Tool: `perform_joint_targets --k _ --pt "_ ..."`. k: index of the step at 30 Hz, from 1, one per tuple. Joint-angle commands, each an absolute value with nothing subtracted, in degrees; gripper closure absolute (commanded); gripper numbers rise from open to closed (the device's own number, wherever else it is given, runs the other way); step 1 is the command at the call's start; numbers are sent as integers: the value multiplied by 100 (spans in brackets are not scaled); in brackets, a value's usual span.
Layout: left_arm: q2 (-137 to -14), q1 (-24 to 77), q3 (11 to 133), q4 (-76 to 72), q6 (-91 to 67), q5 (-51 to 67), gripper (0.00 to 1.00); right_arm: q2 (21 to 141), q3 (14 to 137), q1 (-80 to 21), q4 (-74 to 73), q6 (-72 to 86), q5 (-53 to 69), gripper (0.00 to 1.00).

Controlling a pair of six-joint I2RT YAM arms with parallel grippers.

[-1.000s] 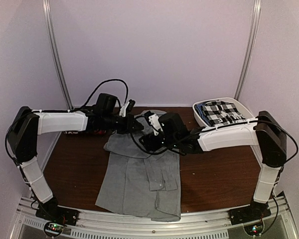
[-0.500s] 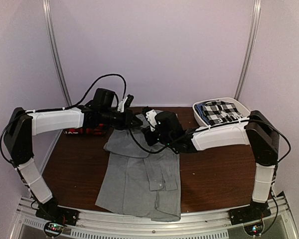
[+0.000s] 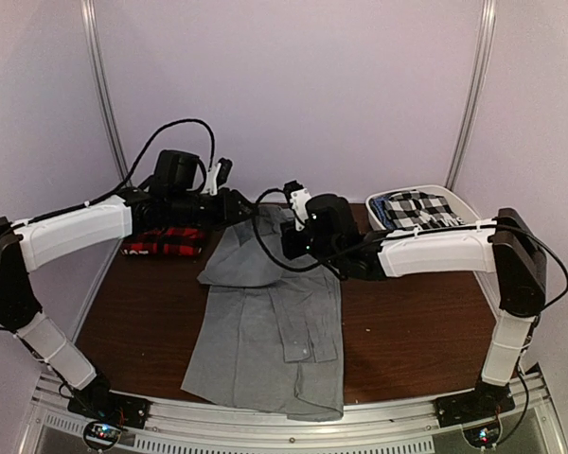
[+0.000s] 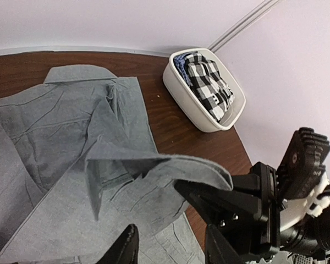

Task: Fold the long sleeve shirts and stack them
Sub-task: Pass from the left arm to the right, then pick up the shirt from the center of the board.

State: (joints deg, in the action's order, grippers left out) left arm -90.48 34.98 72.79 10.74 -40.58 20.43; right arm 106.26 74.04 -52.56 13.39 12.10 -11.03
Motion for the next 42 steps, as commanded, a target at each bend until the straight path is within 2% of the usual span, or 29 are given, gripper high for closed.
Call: perform_joint_targets --k 1,11,18,26,36,42 --pt "-8558 3511 7009 1651 -4144 1448 57 10318 7656 -5052 1185 1424 -1134 100" --pt "-7173 3586 4773 2293 -4664 1124 57 10367 8510 -4738 1017 1193 -582 100" --pt "-6461 4021 3678 2989 -5290 658 57 10568 9243 -4429 924 1248 -28 100" --pt "-6345 5047 3294 3999 -6151 -140 54 10643 9598 -4118 982 1344 596 100" --pt "-6259 6414 2718 4045 -7390 -1 55 10697 9826 -3797 1064 1402 1234 100" --pt "-6443 6754 2689 4044 -7630 -12 59 10741 10009 -3709 1055 1441 1422 100"
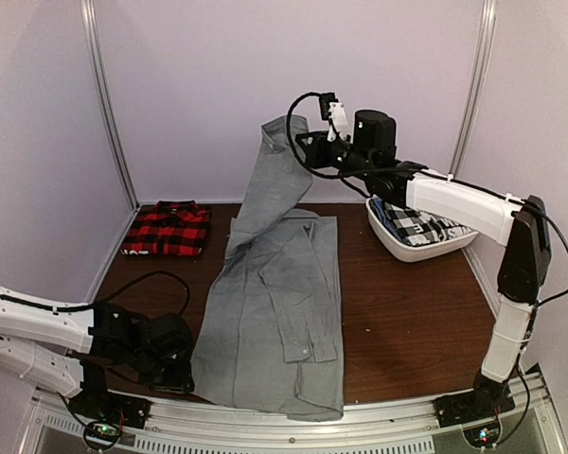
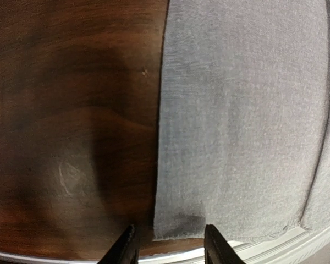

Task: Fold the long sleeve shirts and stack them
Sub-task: Pick up the shirt from the center of the board, then fold the 1/3-folded shirt at the center of the board.

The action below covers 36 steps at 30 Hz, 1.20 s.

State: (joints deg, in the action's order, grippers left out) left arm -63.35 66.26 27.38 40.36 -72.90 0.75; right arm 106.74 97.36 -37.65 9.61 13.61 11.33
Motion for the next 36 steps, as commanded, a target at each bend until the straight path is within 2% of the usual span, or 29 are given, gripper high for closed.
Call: perform_joint_targets --k 1,4,11,24,36 --pt "-6483 6766 2701 4043 -7644 -31 61 10750 10053 -3701 1050 1449 1450 100" --pt "-6604 6776 2807 4036 -7609 -140 68 10774 10135 -3694 1021 1450 1505 100" --pt "-6653 6790 3155 4043 -7403 -298 100 10896 10310 -3600 963 1453 1675 100" --pt "-7043 7086 4610 4159 -6348 -532 100 10848 10476 -2993 1233 1712 2322 100" --pt "-8351 7250 5921 3597 -4639 526 100 10072 9673 -2495 1447 1597 2482 100"
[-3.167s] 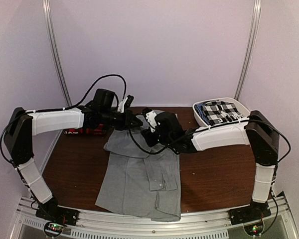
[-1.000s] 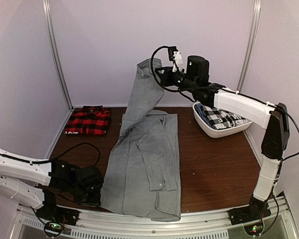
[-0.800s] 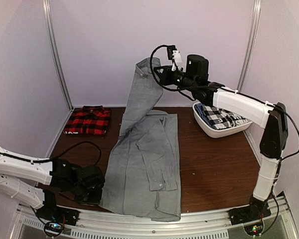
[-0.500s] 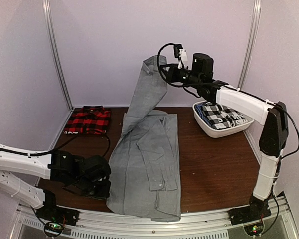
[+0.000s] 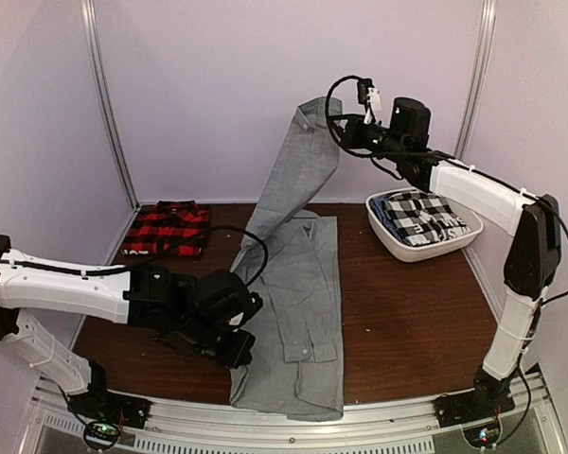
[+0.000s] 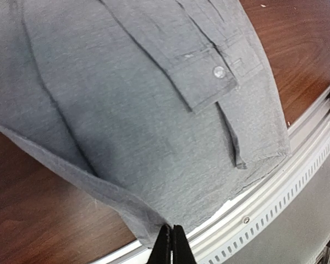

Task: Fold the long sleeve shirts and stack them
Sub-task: Fold the 1/3-folded shirt at the center of the board.

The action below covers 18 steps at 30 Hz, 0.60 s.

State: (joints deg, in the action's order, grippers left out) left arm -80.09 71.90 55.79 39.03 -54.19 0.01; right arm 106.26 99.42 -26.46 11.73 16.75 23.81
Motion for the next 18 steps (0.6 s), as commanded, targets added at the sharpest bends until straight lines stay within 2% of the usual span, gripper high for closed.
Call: perform_joint_targets --k 1,9,18 --pt "-8460 7257 5984 3553 -4543 626 100 9985 9558 -2443 1468 1592 2485 100" --pt "-9181 7269 6361 3330 -3976 1235 100 9422 8761 -2240 1637 1520 2516 100" --pt "-9396 7264 6109 3014 -3806 1806 100 9198 8313 -2216 1729 1441 2680 100"
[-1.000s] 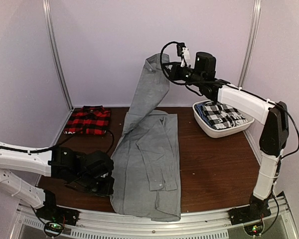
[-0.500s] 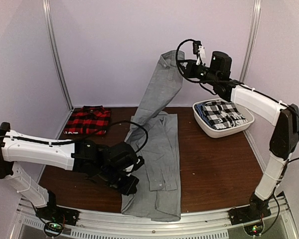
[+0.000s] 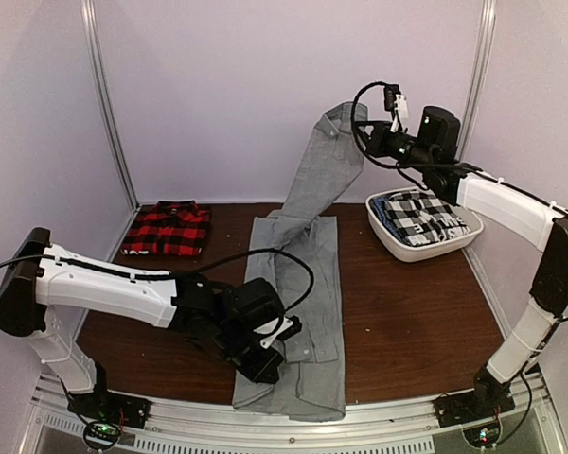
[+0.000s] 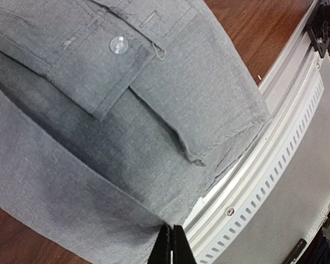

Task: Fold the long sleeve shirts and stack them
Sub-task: Fold the 1/3-folded shirt at the center of the board, then pass from the right arm to the left

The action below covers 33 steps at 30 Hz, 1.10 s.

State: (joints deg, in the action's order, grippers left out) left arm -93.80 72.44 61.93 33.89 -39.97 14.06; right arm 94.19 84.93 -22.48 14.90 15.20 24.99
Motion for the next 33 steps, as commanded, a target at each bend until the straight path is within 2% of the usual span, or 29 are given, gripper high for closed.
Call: perform_joint_targets --k 1,10,15,20,21,27,33 --pt "-9408 7268 6089 2980 -3806 1837 100 9173 8244 -2215 1757 1438 2714 100" --pt "-9510 7268 5800 2702 -3737 2122 100 8796 7408 -2172 1956 1336 2908 99" --pt "-9545 7268 5838 2639 -3652 2119 79 8380 6631 -2114 2183 1480 2782 98" --pt "-9459 7261 6081 2590 -3568 2044 52 7995 5913 -2062 2155 1552 2523 97" --pt "-9433 7249 6127 2543 -3557 2054 49 7931 5772 -2045 2115 1563 2465 97" --pt "-9057 6607 6459 2256 -3701 1964 44 7511 5050 -1951 2006 1613 2493 93" --pt "-9105 5354 6634 1942 -4092 1469 46 7319 4650 -1951 2001 1758 3101 92"
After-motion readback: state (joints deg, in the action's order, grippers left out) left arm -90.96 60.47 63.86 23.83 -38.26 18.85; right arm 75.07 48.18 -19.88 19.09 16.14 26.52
